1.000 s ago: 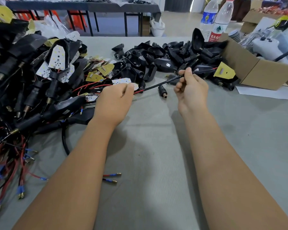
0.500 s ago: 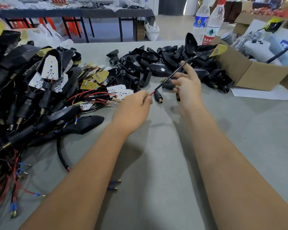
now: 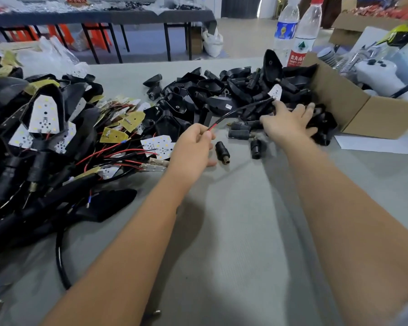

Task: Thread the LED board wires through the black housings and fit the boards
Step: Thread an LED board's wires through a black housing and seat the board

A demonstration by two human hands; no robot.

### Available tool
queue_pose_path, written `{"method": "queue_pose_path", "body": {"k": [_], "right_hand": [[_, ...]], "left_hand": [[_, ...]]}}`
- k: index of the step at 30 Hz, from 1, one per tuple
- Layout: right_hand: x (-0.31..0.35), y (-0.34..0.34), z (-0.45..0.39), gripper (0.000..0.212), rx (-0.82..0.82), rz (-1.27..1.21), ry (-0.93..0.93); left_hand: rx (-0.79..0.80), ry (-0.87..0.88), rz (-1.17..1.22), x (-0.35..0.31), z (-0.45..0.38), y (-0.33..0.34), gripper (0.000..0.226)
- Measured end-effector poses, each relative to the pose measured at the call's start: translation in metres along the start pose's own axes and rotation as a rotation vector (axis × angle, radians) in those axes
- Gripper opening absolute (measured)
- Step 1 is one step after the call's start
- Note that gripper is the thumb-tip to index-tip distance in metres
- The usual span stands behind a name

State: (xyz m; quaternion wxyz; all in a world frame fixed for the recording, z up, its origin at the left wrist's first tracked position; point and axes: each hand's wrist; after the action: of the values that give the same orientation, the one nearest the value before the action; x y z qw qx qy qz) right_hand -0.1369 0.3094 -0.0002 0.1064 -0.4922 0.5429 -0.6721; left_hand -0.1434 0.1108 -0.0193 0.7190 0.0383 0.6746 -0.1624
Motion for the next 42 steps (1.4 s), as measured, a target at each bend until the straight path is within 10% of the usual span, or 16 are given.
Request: {"method": "queue_pose_path", "body": {"k": [21,30,36,42], "right_hand": [[0.036,0.048,0.118,0.030,-0.230,-0.594,-0.369],[0.050,0.041,0.145,0.046,0.057,-0.816,-0.636],[0.066,0.039,0.155,0.019,0.180,-1.299,-0.347],[0.063,0.039,0.152,0.013,-0.010,-1.180,-0.329]], "left_hand": [[-0.056,0.175,0.121,0.000,0.076,-0.019,0.025],[0.047,0.000,0.324,0.006,0.068,-0.038,0.035],[-0.022,0.352,0.056,0.008,0.073,-0.042,0.026],[-0.075,0.247,-0.132,0.013,0.071,-0.048,0.017]]}}
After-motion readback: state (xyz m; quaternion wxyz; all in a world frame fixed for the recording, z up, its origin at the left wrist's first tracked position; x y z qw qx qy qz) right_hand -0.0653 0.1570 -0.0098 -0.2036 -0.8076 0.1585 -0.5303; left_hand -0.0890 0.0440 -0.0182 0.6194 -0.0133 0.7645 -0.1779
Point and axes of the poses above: each hand's wrist, its own z-axis away from the middle knuckle, its own y-axis out of the palm, x = y × z, and after that the axes turned 8 degrees about -y, right-handed
